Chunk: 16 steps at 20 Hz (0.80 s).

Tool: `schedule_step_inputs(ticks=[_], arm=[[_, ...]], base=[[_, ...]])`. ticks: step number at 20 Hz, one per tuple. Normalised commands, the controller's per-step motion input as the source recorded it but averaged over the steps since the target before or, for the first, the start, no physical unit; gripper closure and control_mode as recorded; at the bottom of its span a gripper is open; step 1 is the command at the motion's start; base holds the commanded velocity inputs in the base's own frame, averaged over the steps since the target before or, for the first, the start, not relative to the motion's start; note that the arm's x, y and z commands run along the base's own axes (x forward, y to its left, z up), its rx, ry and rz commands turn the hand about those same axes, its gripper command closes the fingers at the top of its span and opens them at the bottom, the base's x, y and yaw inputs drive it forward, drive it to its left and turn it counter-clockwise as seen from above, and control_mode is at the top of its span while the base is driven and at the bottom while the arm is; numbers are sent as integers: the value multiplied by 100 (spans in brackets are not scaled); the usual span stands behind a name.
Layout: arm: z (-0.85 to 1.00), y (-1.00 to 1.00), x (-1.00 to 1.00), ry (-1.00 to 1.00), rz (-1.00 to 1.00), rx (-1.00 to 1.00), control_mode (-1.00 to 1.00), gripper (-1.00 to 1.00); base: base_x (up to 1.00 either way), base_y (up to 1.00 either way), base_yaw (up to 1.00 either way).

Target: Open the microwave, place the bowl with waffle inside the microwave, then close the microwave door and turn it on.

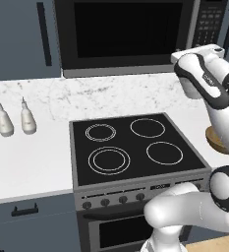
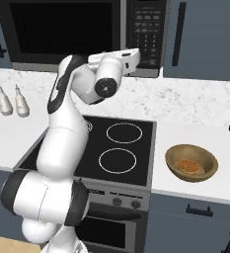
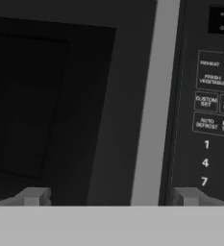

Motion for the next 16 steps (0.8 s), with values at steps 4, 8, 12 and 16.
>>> schedule_step_inputs(ticks=[4, 8, 12, 16], arm=[[0, -8, 23, -8, 0, -1, -100, -100], [0, -1, 26, -7, 0, -2, -100, 100], [0, 1, 41, -4, 0, -8, -100, 100], [0, 0, 19, -7, 3, -13, -100, 100]], base=[[0, 0, 0], [0, 0, 0], [0, 0, 0], [0, 0, 0]])
